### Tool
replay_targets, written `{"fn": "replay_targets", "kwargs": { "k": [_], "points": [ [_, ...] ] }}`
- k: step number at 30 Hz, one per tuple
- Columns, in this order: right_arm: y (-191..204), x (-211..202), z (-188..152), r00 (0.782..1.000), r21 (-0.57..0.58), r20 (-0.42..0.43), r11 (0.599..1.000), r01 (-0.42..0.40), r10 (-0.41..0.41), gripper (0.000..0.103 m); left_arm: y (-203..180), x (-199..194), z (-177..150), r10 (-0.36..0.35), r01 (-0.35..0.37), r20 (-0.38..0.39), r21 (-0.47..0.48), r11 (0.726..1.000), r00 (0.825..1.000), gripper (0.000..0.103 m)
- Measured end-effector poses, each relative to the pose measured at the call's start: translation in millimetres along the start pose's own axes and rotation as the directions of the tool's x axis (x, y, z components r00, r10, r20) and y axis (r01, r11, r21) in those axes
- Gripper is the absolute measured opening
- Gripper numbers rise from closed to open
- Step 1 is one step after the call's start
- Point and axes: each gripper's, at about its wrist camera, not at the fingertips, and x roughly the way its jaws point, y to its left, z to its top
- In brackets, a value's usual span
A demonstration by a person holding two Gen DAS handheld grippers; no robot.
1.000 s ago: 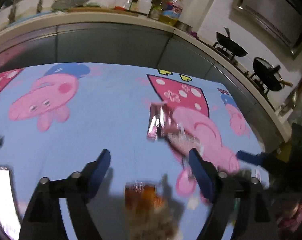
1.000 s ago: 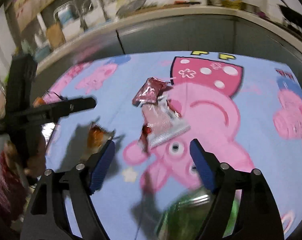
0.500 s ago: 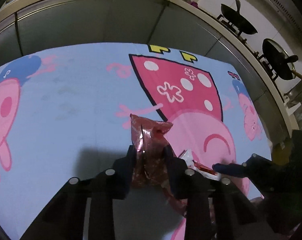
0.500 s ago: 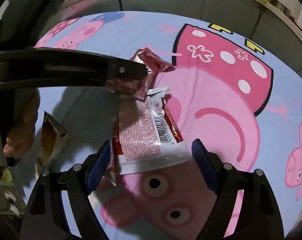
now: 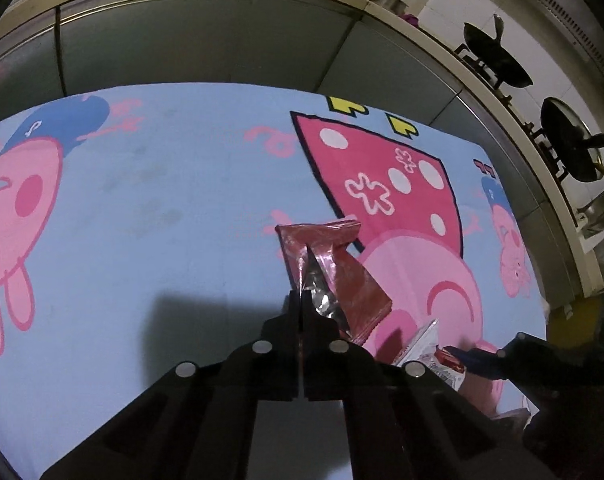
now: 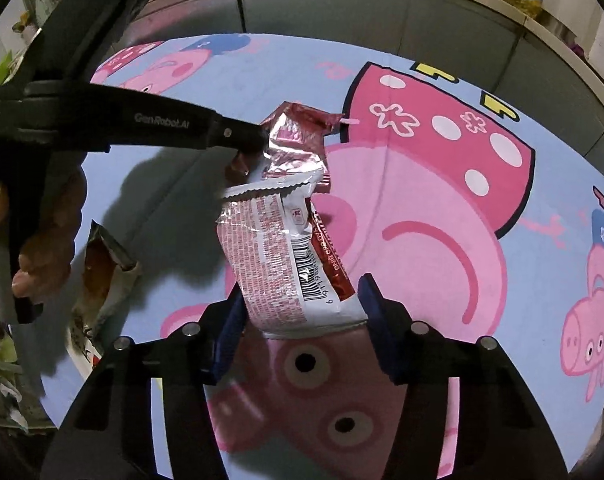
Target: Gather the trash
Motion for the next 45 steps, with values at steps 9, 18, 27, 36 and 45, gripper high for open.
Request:
{"fn": "replay_targets", "kwargs": {
  "k": [9,18,27,36,45],
  "points": [
    [-4,-4,-2,1.0,0.013,-0.007,1.0,0.022,-0.022,0.053,2,-1,-1,0.01,-0.01,0.005,0.0,1.0,1.0,0.001],
    [-14,-8,-7,0.999,0.053,-0.02,0.998,0.028,-0.027,0.072,4,-5,-2,0.008,-0.008,-0.01,-0.028,1.0,1.0,0.013],
    [-29,-25,-12,1.0,0.077,0.003,0.997,-0.027,0.027,0.077,10,-35,-11,-0.012,0.013,0.029,-0.047,0.999,1.0,0.065],
    [-62,-30,-6,0.998,0.154,0.018,0.986,-0.061,0.059,0.077,2,-29,11,-0.075,0.075,0.006,-0.094,0.993,0.997,0.071],
    [-54,-2,-1,0.995,0.113,-0.06,0.991,-0.071,0.079,0.056,-31,8,4,0.026,-0.026,-0.005,0.007,1.0,1.0,0.017]
  ]
}}
